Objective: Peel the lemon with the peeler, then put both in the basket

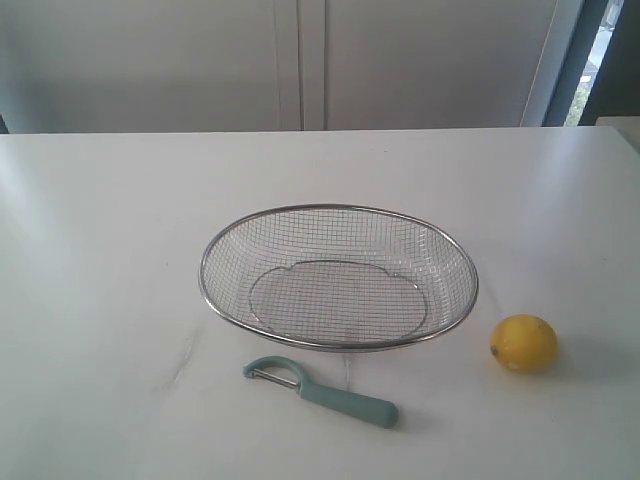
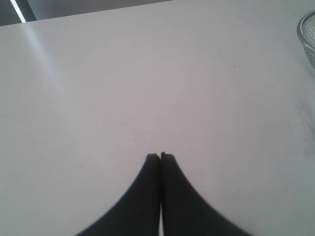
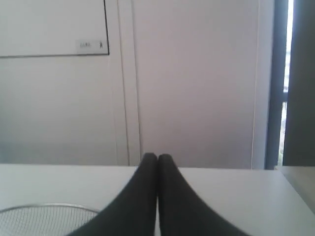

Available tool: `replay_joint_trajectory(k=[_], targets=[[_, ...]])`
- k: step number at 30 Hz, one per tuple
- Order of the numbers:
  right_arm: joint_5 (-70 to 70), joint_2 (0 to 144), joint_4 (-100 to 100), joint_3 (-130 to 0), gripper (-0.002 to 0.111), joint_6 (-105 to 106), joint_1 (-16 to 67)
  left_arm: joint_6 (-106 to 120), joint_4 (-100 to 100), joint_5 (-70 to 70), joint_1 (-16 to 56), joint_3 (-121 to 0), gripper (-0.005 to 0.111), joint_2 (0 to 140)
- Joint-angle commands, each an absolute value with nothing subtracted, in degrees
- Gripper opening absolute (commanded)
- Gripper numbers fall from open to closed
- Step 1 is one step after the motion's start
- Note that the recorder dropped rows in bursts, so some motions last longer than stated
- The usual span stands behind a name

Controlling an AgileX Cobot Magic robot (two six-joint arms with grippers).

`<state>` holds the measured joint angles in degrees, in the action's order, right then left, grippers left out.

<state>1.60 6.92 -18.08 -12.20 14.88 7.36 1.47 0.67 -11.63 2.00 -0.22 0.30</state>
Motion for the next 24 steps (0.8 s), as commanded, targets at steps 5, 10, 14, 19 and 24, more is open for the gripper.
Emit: replay_joint_trajectory(k=[5, 10, 14, 19, 24], targets=[[12.3, 17.7, -18.0, -18.1, 0.0, 18.3, 7.4, 1.6, 1.1, -11.6, 2.3, 0.0, 0.0, 0.0], [18.9, 26.9, -17.9, -23.3, 0.0, 20.3, 7.4, 1.6, 1.1, -11.6, 2.3, 0.0, 0.0, 0.0], [25.6, 36.9, -17.7, -29.2, 0.0, 20.9, 7.4, 1.6, 1.1, -11.6, 2.3, 0.0, 0.0, 0.0], [33.6, 50.0, -16.3, -35.5, 0.0, 20.9, 7.8, 1.6, 1.1, -11.6, 2.3, 0.0, 0.0, 0.0], [38.2, 55.7, -16.2, -37.6, 0.0, 22.7, 12.8, 1.6, 1.1, -11.6, 2.3, 0.0, 0.0, 0.0]])
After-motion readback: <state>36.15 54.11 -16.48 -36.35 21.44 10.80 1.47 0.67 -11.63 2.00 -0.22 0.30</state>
